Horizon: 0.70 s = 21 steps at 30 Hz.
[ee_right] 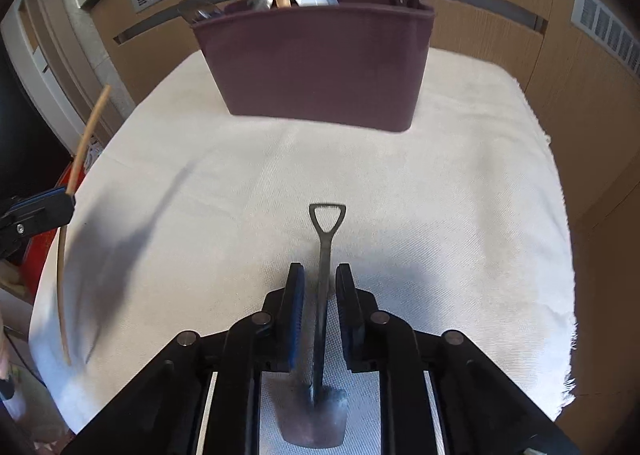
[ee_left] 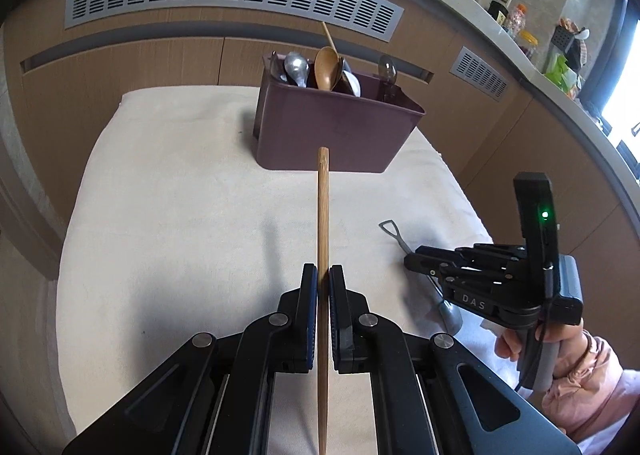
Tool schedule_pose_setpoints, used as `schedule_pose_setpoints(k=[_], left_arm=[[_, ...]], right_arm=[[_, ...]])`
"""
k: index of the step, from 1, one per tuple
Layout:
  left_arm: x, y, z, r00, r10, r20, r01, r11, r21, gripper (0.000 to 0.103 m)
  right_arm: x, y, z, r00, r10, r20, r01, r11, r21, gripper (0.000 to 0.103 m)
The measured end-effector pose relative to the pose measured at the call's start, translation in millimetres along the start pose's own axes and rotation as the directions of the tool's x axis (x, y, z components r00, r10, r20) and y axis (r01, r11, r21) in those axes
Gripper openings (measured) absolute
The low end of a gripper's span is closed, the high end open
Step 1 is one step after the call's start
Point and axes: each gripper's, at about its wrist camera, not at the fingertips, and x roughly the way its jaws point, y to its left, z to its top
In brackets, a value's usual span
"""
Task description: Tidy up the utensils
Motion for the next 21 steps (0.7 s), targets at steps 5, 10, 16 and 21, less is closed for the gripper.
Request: schedule_pose_setpoints(k=[5, 10, 16, 21], left_arm=[[0, 1, 0, 1.0, -0.011, 0.01, 0.012, 1.0, -0.029, 0.006], [-16, -14, 10, 0.997, -0.043, 0.071, 0.045, 0.999, -0.022, 0.006], [-61, -48, 59, 0.964, -0.104, 0.246, 0.101, 0.995, 0.025, 0.006], [-117, -85, 138, 0.856, -0.124, 0.501, 0.056, 0.987, 0.149, 0.006]], right_arm=[[-6, 8, -4, 0.997, -0.061, 0.055, 0.064, 0.996, -0.055, 0.006], [-49, 4, -6, 0.985, -0.014, 0.172, 0.017, 1.0, -0.013, 0.005], [-135, 6, 16, 0.918, 0.033, 0.394, -0.031, 0.999, -0.013, 0.003], [-213, 9, 81, 0.803, 0.026, 0.595, 0.021, 0.997, -0.073, 0.002]])
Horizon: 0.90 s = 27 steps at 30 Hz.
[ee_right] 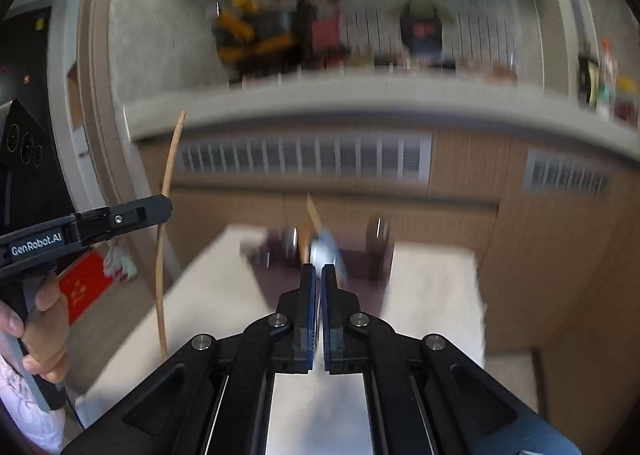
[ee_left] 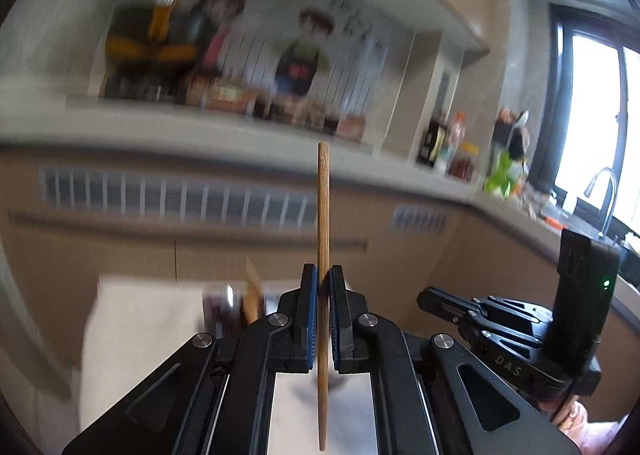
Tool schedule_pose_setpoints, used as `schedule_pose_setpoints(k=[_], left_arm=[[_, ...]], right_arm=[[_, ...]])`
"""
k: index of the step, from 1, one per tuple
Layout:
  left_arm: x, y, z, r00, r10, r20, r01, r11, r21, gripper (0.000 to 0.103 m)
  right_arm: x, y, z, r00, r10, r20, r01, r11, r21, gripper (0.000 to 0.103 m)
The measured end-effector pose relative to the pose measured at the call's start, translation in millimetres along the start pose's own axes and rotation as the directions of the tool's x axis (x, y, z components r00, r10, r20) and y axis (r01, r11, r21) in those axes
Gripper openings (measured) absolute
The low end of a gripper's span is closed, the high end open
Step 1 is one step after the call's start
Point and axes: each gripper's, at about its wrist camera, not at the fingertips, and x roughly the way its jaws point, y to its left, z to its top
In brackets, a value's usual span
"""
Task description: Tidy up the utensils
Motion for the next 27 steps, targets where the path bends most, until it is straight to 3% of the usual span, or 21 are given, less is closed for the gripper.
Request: schedule_pose_setpoints(k=[3, 7, 13, 15, 16, 17, 19, 21, 25, 27], left_arm=[[11, -6, 39, 0.996, 0.011, 0.087, -0.015, 0.999, 0.044, 0.006], [36, 11, 54, 0.996, 0.034, 0.083, -0.035, 0.999, 0.006, 0.006], [51, 34, 14, 0.999, 0.048, -0.019, -0.049, 0.998, -0.03, 0.006], [55, 40, -5, 0.997, 0.044, -0.067, -0.047, 0.998, -0.046, 0.006], [56, 42, -14, 0.996, 0.041, -0.084, -0.046, 0.997, -0.057, 0.006], [56, 41, -24, 0.994, 0.039, -0.099, -0.046, 0.997, -0.064, 0.006], [55, 43, -39, 0.991, 0.034, -0.132, -0.045, 0.996, -0.076, 0.006], [53, 45, -55, 0.987, 0.032, -0.159, -0.048, 0.994, -0.098, 0.006], [44, 50, -76, 0.982, 0.047, -0.181, -0.071, 0.989, -0.13, 0.006], [41, 53, -85, 0.98, 0.059, -0.191, -0.089, 0.985, -0.149, 0.006]], right_arm=[[0, 0, 50, 0.994, -0.036, 0.107, 0.041, 0.998, -0.043, 0.002], [18, -7, 73, 0.994, -0.029, 0.101, 0.033, 0.998, -0.046, 0.002], [48, -19, 23, 0.997, -0.022, -0.078, 0.014, 0.994, -0.108, 0.002], [58, -22, -2, 0.987, 0.019, -0.157, -0.04, 0.99, -0.132, 0.002], [62, -23, -12, 0.979, 0.053, -0.196, -0.081, 0.988, -0.134, 0.009], [70, -24, -26, 0.956, 0.111, -0.27, -0.152, 0.979, -0.138, 0.013], [85, -26, -51, 0.903, 0.199, -0.381, -0.267, 0.954, -0.136, 0.046], [100, -25, -73, 0.844, 0.252, -0.474, -0.359, 0.921, -0.15, 0.066], [131, -22, -109, 0.761, 0.241, -0.602, -0.445, 0.869, -0.214, 0.066], [147, -27, -119, 0.731, 0.239, -0.639, -0.477, 0.849, -0.228, 0.066]])
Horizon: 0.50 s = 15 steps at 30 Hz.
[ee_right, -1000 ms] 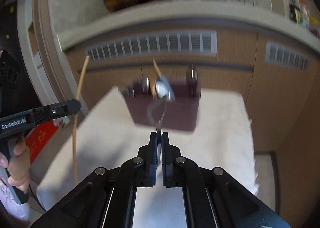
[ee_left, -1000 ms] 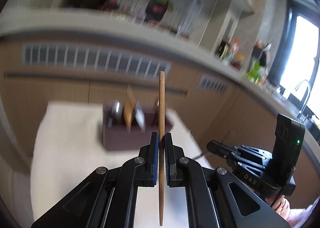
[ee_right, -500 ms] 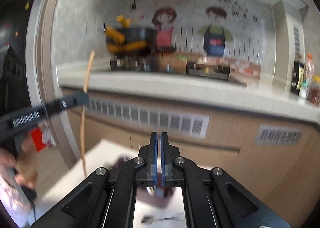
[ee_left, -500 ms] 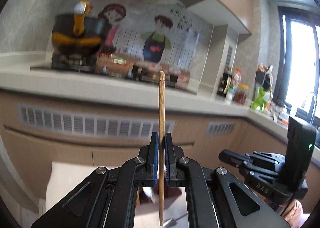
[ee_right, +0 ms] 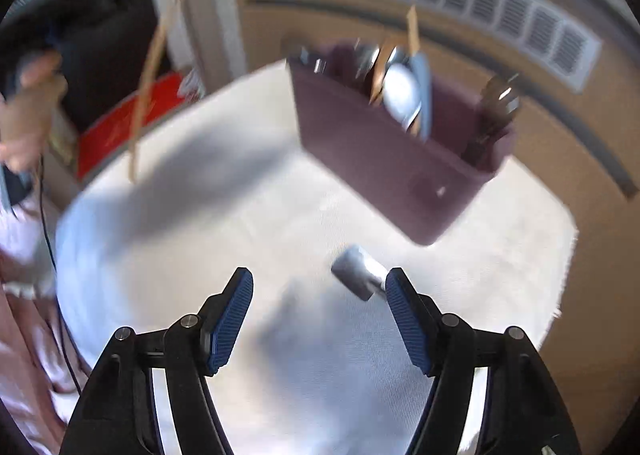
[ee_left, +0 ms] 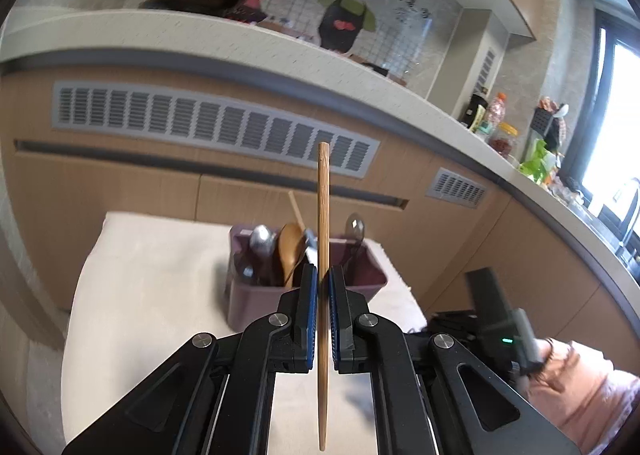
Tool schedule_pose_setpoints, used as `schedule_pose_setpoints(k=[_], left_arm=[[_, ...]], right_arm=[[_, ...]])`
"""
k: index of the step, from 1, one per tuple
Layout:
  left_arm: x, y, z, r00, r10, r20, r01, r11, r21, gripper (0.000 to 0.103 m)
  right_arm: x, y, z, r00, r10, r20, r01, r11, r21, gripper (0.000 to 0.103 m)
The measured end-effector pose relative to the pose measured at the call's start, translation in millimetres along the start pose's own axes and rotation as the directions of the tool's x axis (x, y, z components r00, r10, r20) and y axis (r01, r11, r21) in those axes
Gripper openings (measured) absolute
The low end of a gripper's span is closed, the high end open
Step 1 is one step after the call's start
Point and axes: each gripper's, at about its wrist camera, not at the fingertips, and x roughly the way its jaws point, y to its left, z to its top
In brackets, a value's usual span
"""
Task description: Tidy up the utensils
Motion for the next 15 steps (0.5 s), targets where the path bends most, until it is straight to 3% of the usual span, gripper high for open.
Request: schedule_pose_setpoints(k=[6, 10, 15], left_arm=[[3, 15, -8, 0.999, 0.041, -0.026, -0.042, 0.998, -0.045, 0.006], [9, 17, -11, 0.998, 0.051, -0.046, -0.054, 0.997, -0.058, 0.006], [17, 15, -15, 0.997, 0.043, -0.065, -0.046, 0.997, -0.056, 0.006]], right_arm=[[53, -10, -2, 0.992, -0.075, -0.098, 0.057, 0.983, -0.175, 0.063], [57, -23, 4, 0.995, 0.01, -0.103, -0.021, 0.994, -0.111, 0.054], [48, -21, -5, 0.997, -0.023, -0.08, 0.022, 1.0, -0.014, 0.03]])
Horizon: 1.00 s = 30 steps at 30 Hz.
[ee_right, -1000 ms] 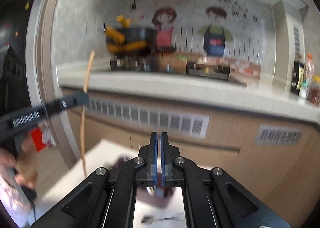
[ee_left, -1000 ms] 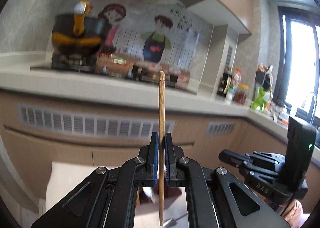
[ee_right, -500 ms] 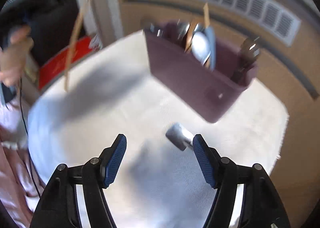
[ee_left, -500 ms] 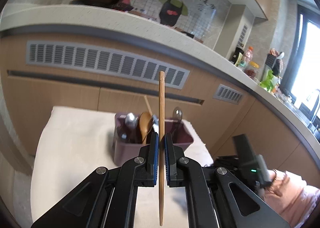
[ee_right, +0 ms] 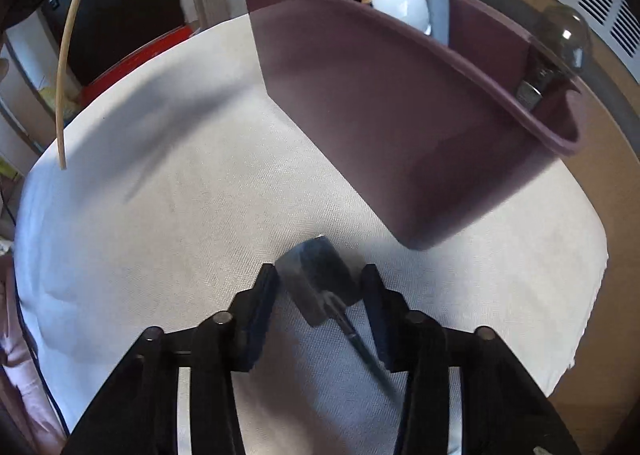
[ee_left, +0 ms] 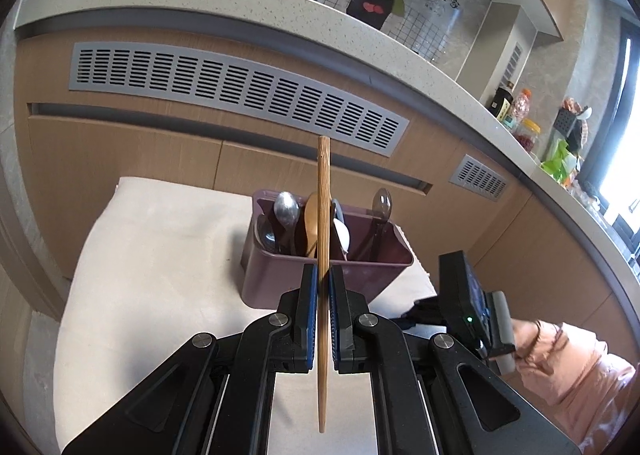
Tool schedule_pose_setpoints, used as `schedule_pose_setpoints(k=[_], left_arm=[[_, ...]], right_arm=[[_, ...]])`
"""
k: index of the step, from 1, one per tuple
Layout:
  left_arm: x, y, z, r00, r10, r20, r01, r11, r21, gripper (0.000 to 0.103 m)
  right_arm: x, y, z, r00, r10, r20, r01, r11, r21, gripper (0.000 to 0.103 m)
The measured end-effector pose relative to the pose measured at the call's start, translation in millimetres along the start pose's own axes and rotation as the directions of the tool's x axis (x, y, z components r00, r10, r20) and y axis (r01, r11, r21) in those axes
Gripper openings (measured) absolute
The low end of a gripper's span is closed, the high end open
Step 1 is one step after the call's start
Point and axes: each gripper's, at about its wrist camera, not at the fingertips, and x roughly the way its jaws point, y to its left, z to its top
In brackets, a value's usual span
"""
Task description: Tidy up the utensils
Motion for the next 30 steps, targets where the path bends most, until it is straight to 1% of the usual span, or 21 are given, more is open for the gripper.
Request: schedule_pose_setpoints(k=[1, 2, 4, 5, 6, 9, 11, 14, 15, 17, 18, 19, 21, 23, 24, 25, 26, 27, 28, 29, 30], left_arm=[[2, -1, -2, 1.0, -0.009, -0.006, 0.009, 1.0, -0.004, 0.006], [4, -2, -3, 1.0, -0.015, -0.008, 0.015, 1.0, -0.003, 0.006], [6, -4, -5, 1.0, -0.012, -0.013, 0.012, 1.0, 0.004, 0.006], [7, -5, -7, 1.0, -0.015, -0.014, 0.015, 1.0, 0.004, 0.006], [7, -5, -8, 1.0, -0.021, -0.016, 0.021, 1.0, 0.002, 0.006], [5, -9, -12, 0.998, -0.052, -0.019, 0.051, 0.999, -0.005, 0.006], [2, -13, -14, 0.998, -0.062, -0.013, 0.062, 0.998, 0.005, 0.006], [-6, -17, -14, 0.997, -0.074, 0.001, 0.074, 0.997, 0.018, 0.006], [-8, -19, -12, 0.997, -0.08, 0.007, 0.08, 0.997, 0.015, 0.006], [-15, -23, -1, 0.994, -0.107, 0.029, 0.107, 0.994, 0.013, 0.006], [-19, -26, 5, 0.992, -0.114, 0.044, 0.114, 0.993, 0.019, 0.006], [-26, -33, 19, 0.989, -0.121, 0.083, 0.118, 0.992, 0.043, 0.006], [-38, -48, 43, 0.979, -0.124, 0.161, 0.109, 0.989, 0.097, 0.006], [-50, -68, 71, 0.958, -0.125, 0.257, 0.083, 0.983, 0.165, 0.006], [-54, -77, 84, 0.945, -0.126, 0.302, 0.069, 0.979, 0.193, 0.006], [-55, -81, 91, 0.936, -0.121, 0.331, 0.053, 0.977, 0.207, 0.006], [-56, -88, 101, 0.923, -0.111, 0.369, 0.024, 0.973, 0.231, 0.006], [-54, -90, 107, 0.914, -0.105, 0.392, 0.007, 0.97, 0.244, 0.006], [-51, -90, 111, 0.906, -0.098, 0.411, -0.008, 0.968, 0.249, 0.006], [-46, -89, 113, 0.902, -0.089, 0.422, -0.021, 0.968, 0.25, 0.006], [-38, -86, 114, 0.902, -0.081, 0.425, -0.031, 0.968, 0.249, 0.006]], right_arm=[[-2, 0, -1, 1.0, -0.003, 0.003, 0.003, 1.0, 0.028, 0.029], [-9, 4, -5, 1.0, -0.004, 0.026, 0.002, 0.997, 0.075, 0.029], [-25, 11, -13, 0.996, -0.014, 0.088, 0.003, 0.993, 0.121, 0.029], [-34, 16, -16, 0.992, -0.035, 0.117, 0.018, 0.99, 0.139, 0.029], [-44, 22, -18, 0.987, -0.058, 0.149, 0.032, 0.985, 0.17, 0.029], [-71, 34, -27, 0.969, -0.074, 0.235, 0.013, 0.967, 0.254, 0.029], [-81, 43, -31, 0.959, -0.105, 0.264, 0.026, 0.957, 0.289, 0.029], [-110, 47, -39, 0.934, -0.142, 0.327, 0.02, 0.937, 0.349, 0.029], [-117, 41, -32, 0.924, -0.155, 0.35, 0.017, 0.93, 0.367, 0.029], [-135, 38, -26, 0.895, -0.184, 0.405, 0.01, 0.919, 0.395, 0.029], [-153, 37, -21, 0.869, -0.213, 0.446, 0.014, 0.913, 0.409, 0.029], [-164, 37, -14, 0.848, -0.236, 0.474, 0.022, 0.91, 0.413, 0.029], [-197, 36, 5, 0.777, -0.299, 0.554, 0.043, 0.903, 0.428, 0.029], [-229, 35, 24, 0.679, -0.364, 0.638, 0.068, 0.896, 0.439, 0.029], [-245, 32, 36, 0.614, -0.409, 0.675, 0.087, 0.885, 0.457, 0.029], [-254, 29, 41, 0.574, -0.437, 0.692, 0.095, 0.875, 0.474, 0.029], [-261, 25, 51, 0.532, -0.454, 0.715, 0.092, 0.87, 0.484, 0.029], [-265, 19, 58, 0.508, -0.453, 0.733, 0.081, 0.872, 0.484, 0.029], [-265, 14, 65, 0.489, -0.458, 0.742, 0.072, 0.869, 0.489, 0.029], [-262, 11, 70, 0.482, -0.461, 0.745, 0.067, 0.867, 0.493, 0.029], [-256, 7, 76, 0.48, -0.46, 0.747, 0.064, 0.868, 0.493, 0.029]])
